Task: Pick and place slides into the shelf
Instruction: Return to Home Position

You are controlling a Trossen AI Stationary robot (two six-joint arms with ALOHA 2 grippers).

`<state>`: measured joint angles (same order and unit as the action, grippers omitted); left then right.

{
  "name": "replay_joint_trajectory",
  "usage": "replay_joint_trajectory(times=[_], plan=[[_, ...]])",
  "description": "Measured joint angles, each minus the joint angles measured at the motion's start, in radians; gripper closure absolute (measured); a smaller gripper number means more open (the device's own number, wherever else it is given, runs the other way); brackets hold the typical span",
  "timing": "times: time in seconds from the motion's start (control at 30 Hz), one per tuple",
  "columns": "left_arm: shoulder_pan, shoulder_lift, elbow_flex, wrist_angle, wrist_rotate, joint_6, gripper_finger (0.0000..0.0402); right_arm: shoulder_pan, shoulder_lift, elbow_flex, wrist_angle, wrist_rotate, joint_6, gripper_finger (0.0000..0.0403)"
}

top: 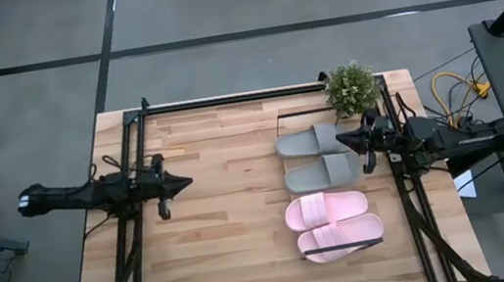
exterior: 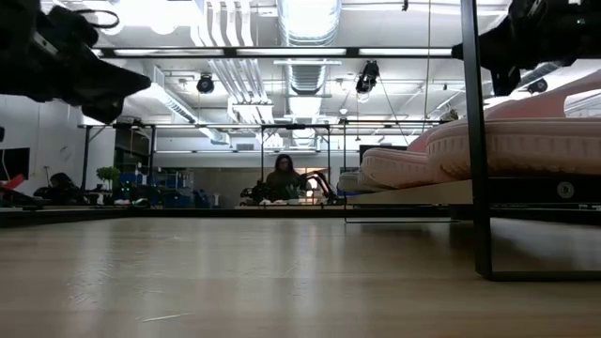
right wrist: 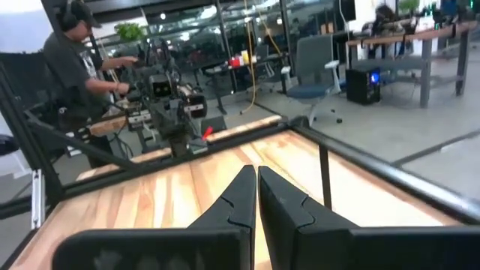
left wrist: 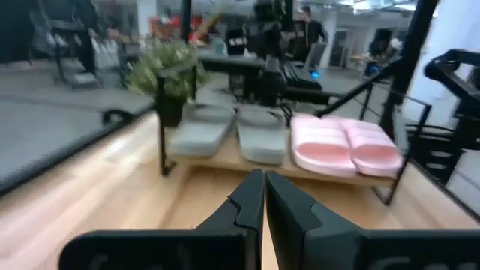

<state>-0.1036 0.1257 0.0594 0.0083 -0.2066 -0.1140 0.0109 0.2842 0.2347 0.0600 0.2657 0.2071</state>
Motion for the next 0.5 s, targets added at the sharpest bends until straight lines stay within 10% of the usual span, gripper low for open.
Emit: replay_joint_trajectory(times=[0.5], plan=[[-0.043,-0.082,-0.033,0.010,-0.089,0.016,0.0402,0.000,0.072,0.006,0.091,-0.066,-0.137,0.0394]])
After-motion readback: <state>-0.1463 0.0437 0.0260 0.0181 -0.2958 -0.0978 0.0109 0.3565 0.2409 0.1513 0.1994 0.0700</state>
